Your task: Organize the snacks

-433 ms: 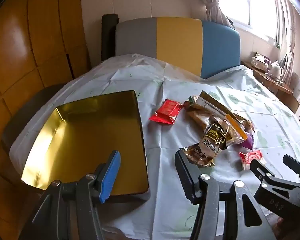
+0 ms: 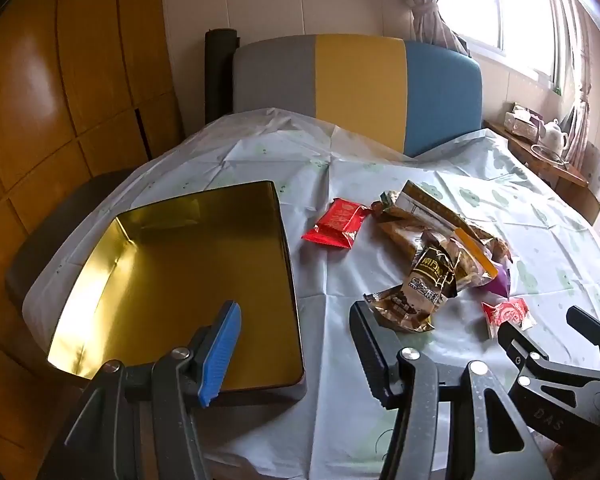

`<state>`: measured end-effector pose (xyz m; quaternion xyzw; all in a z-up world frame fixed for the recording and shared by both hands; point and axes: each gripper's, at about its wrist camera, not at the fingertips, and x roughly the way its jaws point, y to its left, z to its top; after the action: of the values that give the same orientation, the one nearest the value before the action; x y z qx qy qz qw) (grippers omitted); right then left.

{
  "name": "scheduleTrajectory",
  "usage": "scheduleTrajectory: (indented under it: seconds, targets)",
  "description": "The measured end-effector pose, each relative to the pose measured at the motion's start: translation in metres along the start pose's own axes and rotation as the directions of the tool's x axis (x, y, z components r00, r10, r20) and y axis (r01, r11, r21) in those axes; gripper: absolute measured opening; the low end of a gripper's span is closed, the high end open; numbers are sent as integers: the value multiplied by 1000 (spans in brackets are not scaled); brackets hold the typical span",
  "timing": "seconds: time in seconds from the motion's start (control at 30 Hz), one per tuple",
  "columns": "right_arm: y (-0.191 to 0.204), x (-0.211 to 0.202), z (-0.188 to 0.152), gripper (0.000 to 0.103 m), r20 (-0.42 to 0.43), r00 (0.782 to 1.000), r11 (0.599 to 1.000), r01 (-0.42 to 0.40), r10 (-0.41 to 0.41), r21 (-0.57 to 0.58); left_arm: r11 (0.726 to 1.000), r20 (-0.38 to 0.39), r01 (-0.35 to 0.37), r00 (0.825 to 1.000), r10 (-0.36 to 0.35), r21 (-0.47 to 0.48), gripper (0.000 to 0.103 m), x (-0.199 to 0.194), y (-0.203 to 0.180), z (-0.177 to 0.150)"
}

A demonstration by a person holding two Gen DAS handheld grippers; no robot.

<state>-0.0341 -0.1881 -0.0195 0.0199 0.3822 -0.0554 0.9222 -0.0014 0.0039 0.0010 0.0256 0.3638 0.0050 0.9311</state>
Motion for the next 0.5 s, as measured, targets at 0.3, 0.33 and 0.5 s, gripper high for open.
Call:
scheduleTrajectory:
  seconds: [0.3, 0.33, 0.5]
  targets:
    - [3, -2, 0, 103, 3, 1000, 1000, 2, -2, -15, 1000, -4, 7, 1000, -7, -1, 58, 1, 1, -3]
    - [3, -2, -1, 103, 6, 1000, 1000, 3, -3, -17, 1000, -5, 7, 1000, -7, -1, 58, 1, 0, -3]
    - [5, -4, 0, 103, 21, 1000, 1000, 1, 0, -28, 1000, -16, 8, 1000, -8, -1, 58, 2, -1, -3]
